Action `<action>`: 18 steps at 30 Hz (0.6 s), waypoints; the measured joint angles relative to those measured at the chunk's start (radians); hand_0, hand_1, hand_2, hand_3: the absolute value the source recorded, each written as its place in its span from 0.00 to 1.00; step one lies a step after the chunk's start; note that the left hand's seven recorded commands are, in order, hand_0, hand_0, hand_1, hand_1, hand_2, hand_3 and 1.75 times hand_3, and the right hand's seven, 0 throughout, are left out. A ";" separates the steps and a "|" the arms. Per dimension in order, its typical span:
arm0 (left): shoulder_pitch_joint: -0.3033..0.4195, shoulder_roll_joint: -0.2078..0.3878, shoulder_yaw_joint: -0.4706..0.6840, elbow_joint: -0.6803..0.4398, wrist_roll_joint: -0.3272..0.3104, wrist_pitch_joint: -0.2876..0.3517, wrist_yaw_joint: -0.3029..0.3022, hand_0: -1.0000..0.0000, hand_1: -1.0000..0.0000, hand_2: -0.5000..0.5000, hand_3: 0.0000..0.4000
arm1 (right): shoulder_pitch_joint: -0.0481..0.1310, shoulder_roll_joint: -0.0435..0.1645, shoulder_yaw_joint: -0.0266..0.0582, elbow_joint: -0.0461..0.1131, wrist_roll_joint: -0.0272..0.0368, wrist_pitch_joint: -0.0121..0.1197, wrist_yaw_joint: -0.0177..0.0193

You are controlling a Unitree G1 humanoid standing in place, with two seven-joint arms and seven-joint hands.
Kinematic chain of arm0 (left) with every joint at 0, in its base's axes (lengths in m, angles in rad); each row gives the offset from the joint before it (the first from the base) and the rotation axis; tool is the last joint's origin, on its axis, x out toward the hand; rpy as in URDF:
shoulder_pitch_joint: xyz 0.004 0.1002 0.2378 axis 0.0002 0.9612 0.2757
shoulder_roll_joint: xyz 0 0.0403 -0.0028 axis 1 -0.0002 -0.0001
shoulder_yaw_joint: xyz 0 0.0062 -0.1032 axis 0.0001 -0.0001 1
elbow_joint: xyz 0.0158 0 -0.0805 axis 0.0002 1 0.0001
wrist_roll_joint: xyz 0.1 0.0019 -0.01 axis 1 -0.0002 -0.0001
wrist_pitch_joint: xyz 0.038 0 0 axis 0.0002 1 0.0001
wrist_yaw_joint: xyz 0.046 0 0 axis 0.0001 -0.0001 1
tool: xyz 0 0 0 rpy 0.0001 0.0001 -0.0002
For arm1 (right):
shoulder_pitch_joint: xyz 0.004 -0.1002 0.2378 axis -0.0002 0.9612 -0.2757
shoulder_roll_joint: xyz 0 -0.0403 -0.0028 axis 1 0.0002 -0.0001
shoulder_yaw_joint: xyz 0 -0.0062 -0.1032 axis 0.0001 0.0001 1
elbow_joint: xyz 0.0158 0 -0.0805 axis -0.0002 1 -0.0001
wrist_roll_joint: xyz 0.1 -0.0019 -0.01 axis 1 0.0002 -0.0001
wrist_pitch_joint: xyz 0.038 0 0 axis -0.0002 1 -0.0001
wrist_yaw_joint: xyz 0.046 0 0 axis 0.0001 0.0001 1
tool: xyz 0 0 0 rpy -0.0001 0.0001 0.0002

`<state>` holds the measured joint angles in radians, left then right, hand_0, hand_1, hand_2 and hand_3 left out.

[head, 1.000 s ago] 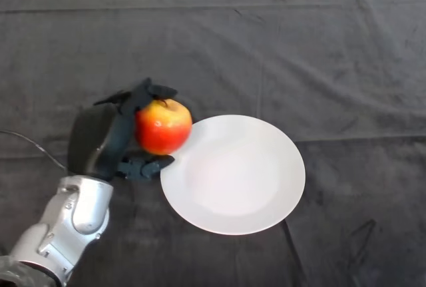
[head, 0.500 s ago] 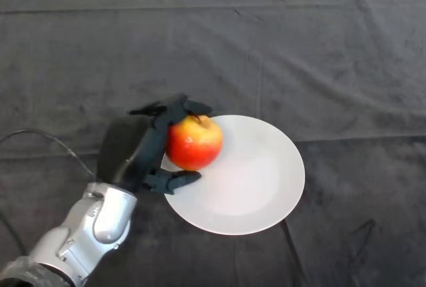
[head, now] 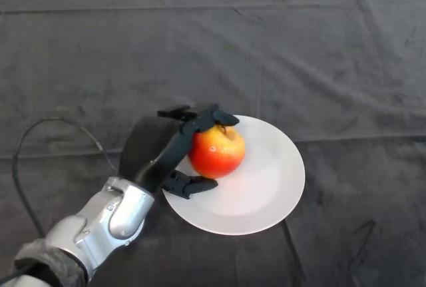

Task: Move the apple to the plate

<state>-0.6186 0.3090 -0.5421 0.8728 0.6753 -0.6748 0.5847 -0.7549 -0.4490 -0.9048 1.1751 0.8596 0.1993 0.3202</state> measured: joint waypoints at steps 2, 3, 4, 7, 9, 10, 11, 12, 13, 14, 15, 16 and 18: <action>0.000 0.000 -0.002 0.012 0.011 -0.007 0.002 0.73 0.60 0.56 0.40 | 0.000 0.000 0.0000 0.000 0.0000 0.000 0.0000; 0.000 0.000 -0.003 0.019 0.014 -0.009 0.004 0.76 0.67 0.55 0.33 | 0.000 0.000 -0.0001 0.000 0.0000 0.000 0.0000; 0.000 -0.001 -0.003 0.026 0.017 -0.009 0.009 0.84 0.81 0.52 0.19 | 0.000 0.000 0.0000 0.000 0.0000 0.000 0.0000; -0.004 -0.001 -0.004 0.034 0.018 -0.010 0.020 1.00 1.00 0.50 0.00 | 0.000 0.000 -0.0001 0.000 0.0000 0.000 0.0000; -0.011 -0.001 -0.005 0.037 0.019 -0.010 0.021 1.00 1.00 0.50 0.00 | 0.000 0.000 0.0001 0.000 0.0000 0.000 0.0000; -0.020 -0.001 -0.010 0.044 0.019 -0.010 0.022 1.00 1.00 0.50 0.00 | 0.000 0.000 -0.0001 0.000 0.0000 0.000 0.0000; -0.031 -0.001 -0.015 0.052 0.020 -0.010 0.023 1.00 1.00 0.50 0.00 | 0.000 0.000 0.0003 0.000 0.0000 0.000 0.0000; -0.036 0.000 -0.020 0.052 0.020 -0.010 0.026 1.00 1.00 0.50 0.00 | 0.000 0.000 0.0002 0.000 0.0000 0.000 0.0000; -0.039 0.000 -0.024 0.052 0.020 -0.010 0.031 1.00 1.00 0.50 0.00 | 0.000 0.000 0.0001 0.000 0.0000 0.000 0.0000; -0.042 0.000 -0.028 0.053 0.020 -0.010 0.035 1.00 1.00 0.50 0.00 | 0.000 0.000 0.0000 0.000 0.0000 0.000 0.0000; -0.044 0.000 -0.030 0.053 0.020 -0.010 0.036 1.00 1.00 0.50 0.00 | 0.000 0.000 0.0000 0.000 0.0000 0.000 0.0000; -0.047 0.000 -0.030 0.053 0.020 -0.010 0.036 1.00 1.00 0.50 0.00 | 0.000 0.000 0.0000 0.000 0.0000 0.000 0.0000; -0.053 0.000 -0.031 0.058 0.020 -0.010 0.037 1.00 1.00 0.50 0.00 | 0.000 0.000 0.0000 0.000 0.0000 0.000 0.0000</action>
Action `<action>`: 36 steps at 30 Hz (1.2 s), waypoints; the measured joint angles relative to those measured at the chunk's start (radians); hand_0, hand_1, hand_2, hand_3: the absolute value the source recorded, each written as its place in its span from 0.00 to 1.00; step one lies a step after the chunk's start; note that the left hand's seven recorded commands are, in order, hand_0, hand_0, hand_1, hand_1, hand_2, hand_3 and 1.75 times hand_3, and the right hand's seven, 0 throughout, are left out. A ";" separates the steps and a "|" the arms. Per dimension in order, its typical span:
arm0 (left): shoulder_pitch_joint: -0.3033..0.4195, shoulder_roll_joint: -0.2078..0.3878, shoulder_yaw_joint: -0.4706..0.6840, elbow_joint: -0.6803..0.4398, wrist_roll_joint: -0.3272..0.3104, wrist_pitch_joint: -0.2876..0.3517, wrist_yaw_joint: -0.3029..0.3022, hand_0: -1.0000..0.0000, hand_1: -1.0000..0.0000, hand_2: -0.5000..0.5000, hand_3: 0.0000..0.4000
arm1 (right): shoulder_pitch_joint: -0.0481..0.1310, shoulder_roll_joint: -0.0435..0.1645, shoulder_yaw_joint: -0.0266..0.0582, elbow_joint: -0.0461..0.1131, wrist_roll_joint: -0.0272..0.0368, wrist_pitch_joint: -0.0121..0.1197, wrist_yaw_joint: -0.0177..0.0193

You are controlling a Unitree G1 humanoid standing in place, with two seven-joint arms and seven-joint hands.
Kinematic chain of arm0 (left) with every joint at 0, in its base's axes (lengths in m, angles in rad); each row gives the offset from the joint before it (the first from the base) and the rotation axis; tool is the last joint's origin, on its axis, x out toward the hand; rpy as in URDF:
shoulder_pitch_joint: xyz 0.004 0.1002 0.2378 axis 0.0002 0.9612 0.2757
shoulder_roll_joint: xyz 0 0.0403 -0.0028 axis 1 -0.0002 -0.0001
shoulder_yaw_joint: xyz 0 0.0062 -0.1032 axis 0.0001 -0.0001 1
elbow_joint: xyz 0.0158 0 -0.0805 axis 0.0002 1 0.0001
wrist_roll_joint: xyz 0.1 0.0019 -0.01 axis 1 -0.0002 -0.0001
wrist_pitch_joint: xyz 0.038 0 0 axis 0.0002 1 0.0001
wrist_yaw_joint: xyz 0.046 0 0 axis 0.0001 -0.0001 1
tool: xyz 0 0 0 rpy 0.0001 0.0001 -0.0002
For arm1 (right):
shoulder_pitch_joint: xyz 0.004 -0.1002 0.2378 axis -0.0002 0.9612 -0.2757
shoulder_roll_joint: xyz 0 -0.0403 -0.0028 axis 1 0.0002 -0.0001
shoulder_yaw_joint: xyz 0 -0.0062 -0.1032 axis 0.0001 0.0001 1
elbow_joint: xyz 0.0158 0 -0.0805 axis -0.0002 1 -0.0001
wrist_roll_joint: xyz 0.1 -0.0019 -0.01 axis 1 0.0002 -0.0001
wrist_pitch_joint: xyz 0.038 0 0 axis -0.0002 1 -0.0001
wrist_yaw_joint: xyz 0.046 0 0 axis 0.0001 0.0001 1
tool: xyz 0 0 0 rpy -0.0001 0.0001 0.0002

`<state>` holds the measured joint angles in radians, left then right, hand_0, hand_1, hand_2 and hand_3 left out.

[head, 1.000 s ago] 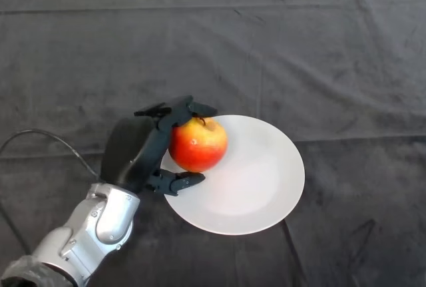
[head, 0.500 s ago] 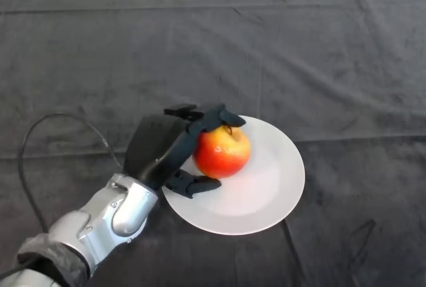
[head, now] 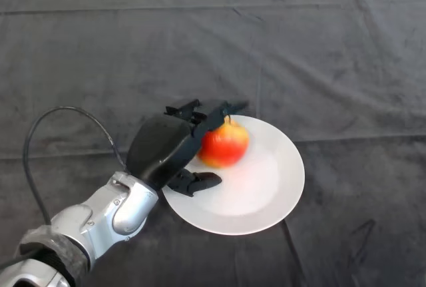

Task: Move the apple to the plate

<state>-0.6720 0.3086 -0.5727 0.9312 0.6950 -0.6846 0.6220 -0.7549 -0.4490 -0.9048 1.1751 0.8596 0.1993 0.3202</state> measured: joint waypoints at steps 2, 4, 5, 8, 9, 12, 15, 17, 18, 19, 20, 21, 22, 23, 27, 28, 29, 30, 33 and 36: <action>-0.008 0.000 0.000 0.012 0.000 0.000 0.003 1.00 1.00 0.50 0.00 | 0.000 0.000 0.0000 0.000 0.0000 0.000 0.0000; -0.011 0.001 0.000 0.018 0.000 0.000 0.013 1.00 1.00 0.50 0.00 | 0.000 0.000 -0.0001 0.000 0.0000 0.000 0.0000; -0.011 0.001 0.000 0.018 0.000 0.000 0.017 1.00 1.00 0.50 0.00 | 0.000 0.000 -0.0001 0.000 0.0000 0.000 0.0000; -0.012 0.001 0.000 0.018 -0.001 0.000 0.028 1.00 1.00 0.50 0.00 | 0.000 0.000 -0.0001 0.000 0.0000 0.000 0.0000; -0.012 0.001 0.000 0.018 -0.001 0.000 0.031 1.00 1.00 0.50 0.00 | 0.000 0.000 -0.0001 0.000 0.0000 0.000 0.0000; -0.012 0.001 0.002 0.018 -0.001 0.000 0.037 1.00 1.00 0.50 0.00 | 0.000 0.000 -0.0001 0.000 0.0000 0.000 0.0000; -0.012 0.001 0.006 0.019 -0.004 0.000 0.047 1.00 1.00 0.50 0.00 | 0.000 0.000 -0.0001 0.000 0.0000 0.000 0.0000; -0.012 0.002 0.009 0.020 -0.007 0.000 0.053 1.00 1.00 0.50 0.00 | 0.000 0.000 -0.0001 0.000 0.0000 0.000 0.0000; -0.013 0.002 0.013 0.023 -0.009 0.000 0.053 1.00 1.00 0.50 0.00 | 0.000 0.000 0.0000 0.000 0.0000 0.000 0.0000; -0.014 0.002 0.019 0.028 -0.010 -0.001 0.053 1.00 1.00 0.50 0.00 | 0.000 0.000 -0.0001 0.000 0.0000 0.000 0.0000; -0.014 0.002 0.029 0.034 -0.012 -0.002 0.054 1.00 1.00 0.50 0.00 | 0.000 0.000 0.0000 0.000 0.0000 0.000 0.0000; -0.014 0.003 0.040 0.042 -0.015 -0.003 0.055 1.00 1.00 0.50 0.00 | 0.000 0.000 -0.0002 0.000 0.0000 0.000 0.0000; -0.017 0.004 0.043 0.051 -0.016 -0.005 0.059 1.00 1.00 0.50 0.00 | 0.000 0.000 -0.0003 0.000 0.0000 0.000 0.0000; -0.020 0.006 0.044 0.058 -0.021 -0.008 0.062 1.00 1.00 0.50 0.00 | 0.000 0.000 0.0000 0.000 0.0000 0.000 0.0000; -0.023 0.009 0.061 0.069 -0.054 -0.018 0.069 1.00 1.00 0.50 0.00 | 0.000 0.000 -0.0001 0.000 0.0000 0.000 0.0000; -0.025 0.009 0.075 0.075 -0.056 -0.019 0.069 1.00 1.00 0.50 0.00 | 0.000 0.000 -0.0003 0.000 0.0000 0.000 0.0000; -0.026 0.009 0.084 0.080 -0.059 -0.019 0.070 1.00 1.00 0.50 0.00 | 0.000 0.000 -0.0003 0.000 0.0000 0.000 0.0000; -0.027 0.011 0.090 0.086 -0.068 -0.019 0.070 1.00 1.00 0.50 0.00 | 0.000 0.000 -0.0003 0.000 0.0000 0.000 0.0000; -0.028 0.012 0.120 0.099 -0.090 -0.021 0.071 1.00 1.00 0.50 0.00 | 0.000 0.000 -0.0002 0.000 0.0000 0.000 0.0000; -0.030 0.022 0.127 0.104 -0.103 -0.021 0.073 1.00 1.00 0.50 0.00 | 0.000 0.000 -0.0001 0.000 0.0000 0.000 0.0000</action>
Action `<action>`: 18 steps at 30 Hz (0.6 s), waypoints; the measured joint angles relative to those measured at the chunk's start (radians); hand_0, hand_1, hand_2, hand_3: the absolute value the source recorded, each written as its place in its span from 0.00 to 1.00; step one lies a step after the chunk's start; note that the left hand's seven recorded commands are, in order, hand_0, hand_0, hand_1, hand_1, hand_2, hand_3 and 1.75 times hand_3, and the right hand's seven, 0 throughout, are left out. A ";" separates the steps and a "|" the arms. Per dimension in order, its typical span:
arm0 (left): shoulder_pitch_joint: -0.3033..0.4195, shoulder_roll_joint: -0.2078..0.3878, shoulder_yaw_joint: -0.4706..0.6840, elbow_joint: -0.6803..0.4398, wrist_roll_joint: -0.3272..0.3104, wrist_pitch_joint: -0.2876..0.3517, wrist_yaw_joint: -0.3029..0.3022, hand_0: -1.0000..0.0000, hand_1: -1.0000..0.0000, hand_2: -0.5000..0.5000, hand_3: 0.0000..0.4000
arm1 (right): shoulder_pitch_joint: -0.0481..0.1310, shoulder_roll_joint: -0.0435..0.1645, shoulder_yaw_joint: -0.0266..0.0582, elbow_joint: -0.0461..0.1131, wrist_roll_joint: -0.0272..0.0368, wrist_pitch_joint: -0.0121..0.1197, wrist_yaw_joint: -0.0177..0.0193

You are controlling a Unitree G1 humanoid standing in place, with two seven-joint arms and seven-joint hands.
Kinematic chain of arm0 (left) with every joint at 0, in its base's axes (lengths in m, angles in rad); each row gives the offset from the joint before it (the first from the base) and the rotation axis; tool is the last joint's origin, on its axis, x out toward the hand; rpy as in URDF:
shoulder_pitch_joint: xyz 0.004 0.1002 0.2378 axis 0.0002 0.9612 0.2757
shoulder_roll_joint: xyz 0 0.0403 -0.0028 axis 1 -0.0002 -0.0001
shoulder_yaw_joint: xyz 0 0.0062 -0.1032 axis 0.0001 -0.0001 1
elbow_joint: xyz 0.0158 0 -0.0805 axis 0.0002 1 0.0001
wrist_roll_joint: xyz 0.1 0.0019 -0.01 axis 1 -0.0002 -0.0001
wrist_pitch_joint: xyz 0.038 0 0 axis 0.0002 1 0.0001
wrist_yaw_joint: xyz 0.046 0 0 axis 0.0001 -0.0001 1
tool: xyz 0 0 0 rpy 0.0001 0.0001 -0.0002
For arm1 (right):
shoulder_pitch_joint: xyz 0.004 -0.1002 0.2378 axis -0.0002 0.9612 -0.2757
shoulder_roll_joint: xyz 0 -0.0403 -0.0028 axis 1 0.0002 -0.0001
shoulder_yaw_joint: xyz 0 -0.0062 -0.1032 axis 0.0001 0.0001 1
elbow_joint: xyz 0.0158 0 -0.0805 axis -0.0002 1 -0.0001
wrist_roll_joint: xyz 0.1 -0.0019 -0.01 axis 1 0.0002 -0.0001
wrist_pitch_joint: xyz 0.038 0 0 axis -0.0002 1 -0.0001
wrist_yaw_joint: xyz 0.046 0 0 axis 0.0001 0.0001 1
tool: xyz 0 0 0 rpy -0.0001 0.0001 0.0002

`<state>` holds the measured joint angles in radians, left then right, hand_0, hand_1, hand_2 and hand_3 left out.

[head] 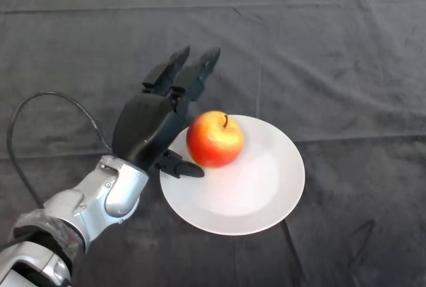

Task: Move the apple to the plate

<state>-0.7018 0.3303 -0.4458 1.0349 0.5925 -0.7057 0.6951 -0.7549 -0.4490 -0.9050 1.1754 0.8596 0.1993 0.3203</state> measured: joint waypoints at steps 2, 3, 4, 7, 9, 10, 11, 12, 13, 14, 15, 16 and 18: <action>0.000 0.003 0.005 0.003 -0.006 0.000 0.001 1.00 1.00 0.50 0.00 | 0.000 0.000 0.0000 0.000 0.0000 0.000 0.0000; 0.000 0.003 0.011 0.004 -0.017 0.000 0.005 1.00 1.00 0.50 0.00 | 0.000 0.000 -0.0001 0.000 0.0000 0.000 0.0000; 0.000 0.003 0.024 0.005 -0.020 0.000 0.008 1.00 1.00 0.50 0.00 | 0.000 0.000 0.0000 0.000 0.0000 0.000 0.0000; 0.000 0.006 0.040 0.005 -0.027 0.000 0.022 1.00 1.00 0.50 0.00 | 0.000 0.000 -0.0001 0.000 0.0000 0.000 0.0000; 0.000 0.007 0.041 0.005 -0.030 0.000 0.030 1.00 1.00 0.50 0.00 | 0.000 0.000 0.0000 0.000 0.0000 0.000 0.0000; 0.000 0.008 0.043 0.005 -0.031 0.000 0.031 1.00 1.00 0.50 0.00 | 0.000 0.000 0.0000 0.000 0.0000 0.000 0.0000; 0.000 0.010 0.044 0.005 -0.031 0.000 0.032 1.00 1.00 0.50 0.00 | 0.000 0.000 0.0000 0.000 0.0000 0.000 0.0000; 0.000 0.013 0.048 0.005 -0.031 0.000 0.032 1.00 1.00 0.50 0.00 | 0.000 0.000 0.0000 0.000 0.0000 0.000 0.0000; 0.000 0.016 0.058 0.005 -0.031 0.000 0.032 1.00 1.00 0.50 0.00 | 0.000 0.000 0.0000 0.000 0.0000 0.000 0.0000; 0.000 0.020 0.068 0.005 -0.033 0.000 0.033 1.00 1.00 0.50 0.00 | 0.000 0.000 0.0000 0.000 0.0000 0.000 0.0000; 0.000 0.028 0.071 0.005 -0.040 0.000 0.034 1.00 1.00 0.50 0.00 | 0.000 0.000 0.0001 0.000 0.0000 0.000 0.0000; 0.000 0.037 0.075 0.005 -0.044 0.000 0.035 1.00 1.00 0.50 0.00 | 0.000 0.000 -0.0003 0.000 0.0000 0.000 0.0000; 0.000 0.054 0.081 0.005 -0.052 0.001 0.035 1.00 1.00 0.50 0.00 | 0.000 0.000 -0.0004 0.000 0.0000 0.000 0.0000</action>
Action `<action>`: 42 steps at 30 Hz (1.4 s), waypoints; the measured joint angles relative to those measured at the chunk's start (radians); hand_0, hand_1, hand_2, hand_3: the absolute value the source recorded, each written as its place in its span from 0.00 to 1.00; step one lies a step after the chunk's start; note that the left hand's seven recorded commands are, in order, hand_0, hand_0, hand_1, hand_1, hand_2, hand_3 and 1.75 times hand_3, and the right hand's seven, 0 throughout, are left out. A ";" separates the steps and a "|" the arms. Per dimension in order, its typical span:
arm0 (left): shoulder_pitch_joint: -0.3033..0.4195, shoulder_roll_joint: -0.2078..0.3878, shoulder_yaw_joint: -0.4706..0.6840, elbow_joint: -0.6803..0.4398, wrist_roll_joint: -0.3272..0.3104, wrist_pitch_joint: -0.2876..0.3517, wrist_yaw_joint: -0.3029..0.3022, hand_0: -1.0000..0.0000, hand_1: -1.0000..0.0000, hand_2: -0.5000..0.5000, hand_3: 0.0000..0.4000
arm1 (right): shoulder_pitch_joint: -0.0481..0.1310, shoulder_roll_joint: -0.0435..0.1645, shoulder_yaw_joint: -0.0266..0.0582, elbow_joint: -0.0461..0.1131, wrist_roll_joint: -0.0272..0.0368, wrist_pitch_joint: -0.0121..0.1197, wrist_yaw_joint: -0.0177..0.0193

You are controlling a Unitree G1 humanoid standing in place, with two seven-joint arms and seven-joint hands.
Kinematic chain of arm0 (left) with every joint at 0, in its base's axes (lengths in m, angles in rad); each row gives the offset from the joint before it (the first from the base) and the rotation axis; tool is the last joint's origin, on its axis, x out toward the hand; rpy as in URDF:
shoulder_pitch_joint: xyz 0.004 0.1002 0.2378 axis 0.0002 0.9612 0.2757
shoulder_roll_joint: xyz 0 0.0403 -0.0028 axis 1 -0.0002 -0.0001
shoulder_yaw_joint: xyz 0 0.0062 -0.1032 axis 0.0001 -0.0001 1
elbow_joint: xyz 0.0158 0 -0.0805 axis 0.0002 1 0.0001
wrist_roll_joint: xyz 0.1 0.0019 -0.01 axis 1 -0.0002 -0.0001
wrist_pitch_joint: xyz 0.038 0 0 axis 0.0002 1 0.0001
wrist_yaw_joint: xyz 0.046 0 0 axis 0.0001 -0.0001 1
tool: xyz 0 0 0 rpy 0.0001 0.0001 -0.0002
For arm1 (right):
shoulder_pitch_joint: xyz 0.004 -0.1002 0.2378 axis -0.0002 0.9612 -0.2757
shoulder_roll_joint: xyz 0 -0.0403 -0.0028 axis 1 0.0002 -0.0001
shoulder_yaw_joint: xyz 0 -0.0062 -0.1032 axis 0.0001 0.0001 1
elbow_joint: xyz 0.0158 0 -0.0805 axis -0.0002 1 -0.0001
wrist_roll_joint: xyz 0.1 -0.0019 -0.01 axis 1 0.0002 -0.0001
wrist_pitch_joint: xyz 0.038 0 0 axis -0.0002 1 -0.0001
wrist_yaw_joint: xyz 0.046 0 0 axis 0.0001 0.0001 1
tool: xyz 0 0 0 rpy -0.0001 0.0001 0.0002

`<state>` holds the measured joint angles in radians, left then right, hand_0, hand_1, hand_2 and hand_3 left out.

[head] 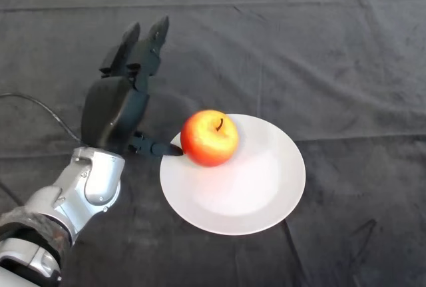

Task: Move the apple to the plate

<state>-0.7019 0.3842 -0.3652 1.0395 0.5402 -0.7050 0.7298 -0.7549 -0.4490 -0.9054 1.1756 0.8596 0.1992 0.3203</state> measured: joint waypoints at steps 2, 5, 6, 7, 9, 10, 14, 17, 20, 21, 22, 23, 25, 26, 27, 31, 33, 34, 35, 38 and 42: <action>0.000 0.013 0.020 0.000 -0.011 0.000 0.000 1.00 1.00 0.50 0.00 | 0.000 0.000 0.0001 0.000 0.0000 0.000 0.0000; 0.001 0.034 0.035 0.000 -0.020 0.002 0.001 1.00 1.00 0.50 0.00 | 0.000 0.000 0.0001 0.000 0.0000 0.000 0.0000; 0.001 0.039 0.036 -0.001 -0.021 0.004 0.001 1.00 1.00 0.50 0.00 | 0.000 0.000 0.0003 0.000 0.0000 0.000 0.0000; 0.003 0.043 0.040 -0.001 -0.022 0.005 0.001 1.00 1.00 0.50 0.00 | 0.000 0.000 0.0003 0.000 0.0000 0.000 0.0000; 0.012 0.048 0.061 -0.003 -0.032 0.008 0.001 1.00 1.00 0.50 0.00 | 0.000 0.000 0.0002 0.000 0.0000 0.000 0.0001; 0.015 0.050 0.070 -0.003 -0.042 0.012 0.002 1.00 1.00 0.50 0.00 | 0.000 0.000 0.0000 0.000 0.0000 0.000 0.0001; 0.026 0.068 0.090 -0.008 -0.054 0.027 0.017 1.00 1.00 0.50 0.00 | 0.000 0.000 0.0002 0.000 0.0000 0.000 0.0001; 0.043 0.087 0.121 -0.032 -0.066 0.041 0.019 1.00 1.00 0.50 0.00 | 0.000 0.000 0.0003 0.000 0.0000 0.000 0.0001; 0.070 0.118 0.154 -0.056 -0.089 0.047 0.023 1.00 1.00 0.50 0.00 | 0.000 0.000 -0.0007 0.000 0.0000 0.000 0.0001; 0.074 0.128 0.158 -0.056 -0.092 0.051 0.024 1.00 1.00 0.50 0.00 | 0.000 0.000 -0.0002 0.000 0.0000 0.000 0.0002; 0.082 0.140 0.169 -0.061 -0.098 0.054 0.025 1.00 1.00 0.50 0.00 | 0.000 0.000 0.0001 0.000 -0.0001 0.000 0.0002; 0.090 0.147 0.183 -0.068 -0.099 0.056 0.025 1.00 1.00 0.50 0.00 | 0.000 0.000 -0.0004 0.000 0.0000 0.000 0.0002; 0.106 0.169 0.194 -0.074 -0.121 0.059 0.028 1.00 1.00 0.50 0.00 | 0.000 0.000 -0.0002 0.000 0.0000 0.000 0.0002; 0.111 0.176 0.203 -0.074 -0.127 0.060 0.028 1.00 1.00 0.50 0.00 | 0.000 0.000 -0.0004 0.000 0.0000 -0.001 0.0003; 0.119 0.184 0.224 -0.076 -0.130 0.060 0.028 1.00 1.00 0.50 0.00 | 0.000 0.000 0.0001 0.000 0.0000 0.000 0.0003; 0.157 0.224 0.266 -0.076 -0.151 0.060 0.033 1.00 1.00 0.50 0.00 | 0.000 0.000 -0.0002 0.000 0.0000 -0.001 0.0003; 0.175 0.243 0.283 -0.076 -0.166 0.060 0.037 1.00 1.00 0.50 0.00 | 0.000 0.000 -0.0001 0.000 0.0000 -0.001 0.0003; 0.182 0.249 0.298 -0.073 -0.169 0.060 0.037 1.00 1.00 0.50 0.00 | 0.000 0.000 -0.0005 0.000 0.0000 -0.001 0.0003; 0.183 0.253 0.309 -0.066 -0.176 0.060 0.038 1.00 1.00 0.50 0.00 | 0.000 0.000 -0.0010 0.000 0.0000 -0.002 0.0003; 0.184 0.267 0.348 -0.050 -0.196 0.060 0.050 1.00 1.00 0.50 0.00 | 0.000 0.000 -0.0001 0.000 0.0000 -0.002 0.0003; 0.187 0.297 0.384 -0.027 -0.218 0.059 0.058 1.00 1.00 0.50 0.00 | 0.000 0.000 -0.0004 0.000 0.0000 -0.002 0.0003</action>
<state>-0.5152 0.6807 0.0193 1.0121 0.3225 -0.6456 0.7878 -0.7550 -0.4490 -0.9058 1.1757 0.8596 0.1976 0.3206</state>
